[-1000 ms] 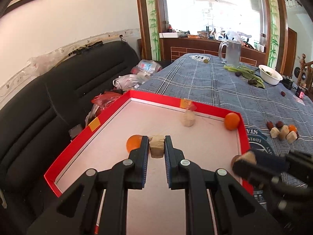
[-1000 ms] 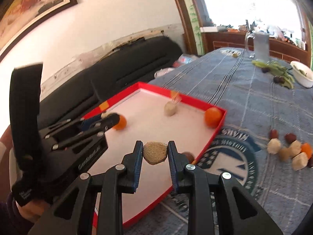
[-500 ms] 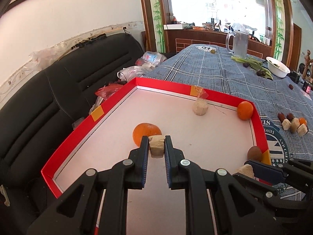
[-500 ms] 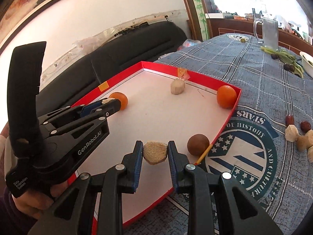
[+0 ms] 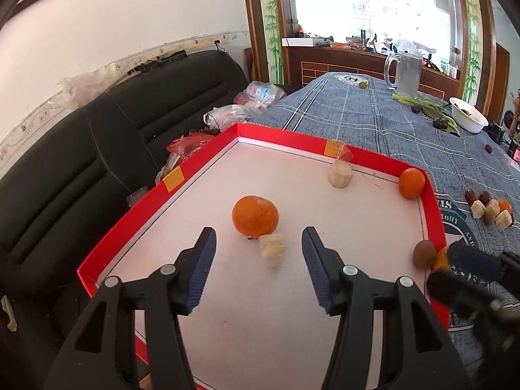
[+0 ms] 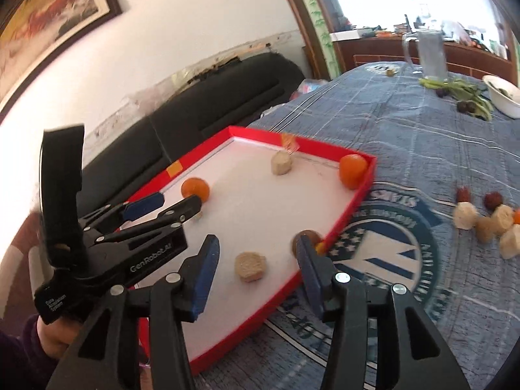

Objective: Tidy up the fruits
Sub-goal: 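Move both open grippers back toward the fruit cluster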

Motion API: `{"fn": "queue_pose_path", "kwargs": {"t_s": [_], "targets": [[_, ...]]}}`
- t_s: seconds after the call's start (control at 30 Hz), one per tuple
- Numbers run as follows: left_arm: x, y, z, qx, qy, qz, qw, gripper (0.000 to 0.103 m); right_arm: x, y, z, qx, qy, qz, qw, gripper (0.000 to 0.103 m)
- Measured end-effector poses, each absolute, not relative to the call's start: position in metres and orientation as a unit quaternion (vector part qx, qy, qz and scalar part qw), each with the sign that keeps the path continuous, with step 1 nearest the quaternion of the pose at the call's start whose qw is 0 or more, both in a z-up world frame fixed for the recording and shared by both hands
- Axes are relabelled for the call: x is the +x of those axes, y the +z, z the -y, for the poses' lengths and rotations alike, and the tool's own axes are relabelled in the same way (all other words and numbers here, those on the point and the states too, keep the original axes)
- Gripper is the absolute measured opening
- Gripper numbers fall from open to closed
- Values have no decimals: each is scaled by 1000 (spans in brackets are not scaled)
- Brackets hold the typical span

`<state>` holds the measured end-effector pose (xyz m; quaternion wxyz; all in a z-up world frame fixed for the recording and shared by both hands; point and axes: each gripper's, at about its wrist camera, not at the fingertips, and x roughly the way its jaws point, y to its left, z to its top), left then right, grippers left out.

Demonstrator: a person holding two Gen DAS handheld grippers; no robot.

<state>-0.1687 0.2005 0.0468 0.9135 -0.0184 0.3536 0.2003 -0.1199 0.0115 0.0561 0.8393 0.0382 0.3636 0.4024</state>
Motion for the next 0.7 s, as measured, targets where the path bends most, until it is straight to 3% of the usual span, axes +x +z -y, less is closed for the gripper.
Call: {"fn": "queue_pose_path", "kwargs": {"t_s": [0.27,0.7], "targets": [[-166,61,-170,3,175,-341,924,57,-109,69,72,62,337,-344,874,49],[-141,76,-73,67,55,-345,935,57,-48,37,122,30,208,-429,879,48]]}}
